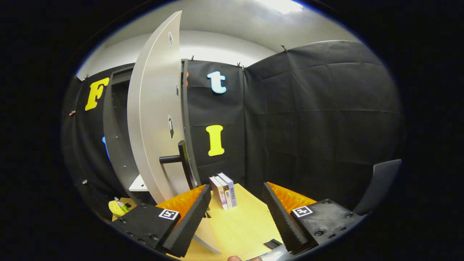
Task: Open the shoe cabinet door, grab the shoes and put them into the shoe cabinet, then close the shoe cabinet door.
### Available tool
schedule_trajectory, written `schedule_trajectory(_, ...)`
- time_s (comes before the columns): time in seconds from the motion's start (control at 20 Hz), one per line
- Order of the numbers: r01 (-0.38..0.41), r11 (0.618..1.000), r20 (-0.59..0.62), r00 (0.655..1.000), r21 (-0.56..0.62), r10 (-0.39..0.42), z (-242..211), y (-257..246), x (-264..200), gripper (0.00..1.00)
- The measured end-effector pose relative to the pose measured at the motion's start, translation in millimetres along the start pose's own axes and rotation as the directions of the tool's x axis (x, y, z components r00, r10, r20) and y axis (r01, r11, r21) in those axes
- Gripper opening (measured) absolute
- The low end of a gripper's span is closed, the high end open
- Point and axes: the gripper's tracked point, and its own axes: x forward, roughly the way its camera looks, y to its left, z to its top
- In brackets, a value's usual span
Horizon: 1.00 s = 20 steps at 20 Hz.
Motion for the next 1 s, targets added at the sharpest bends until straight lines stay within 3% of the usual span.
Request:
schedule_trajectory(0.35, -0.168, 0.986, -0.023, 0.986, -0.007, 0.168, -13, 84, -15, 0.97)
schedule_trajectory(1.0, -0.4, 0.916, -0.054, 0.916, -0.042, 0.397, -23, 208, -20, 0.98)
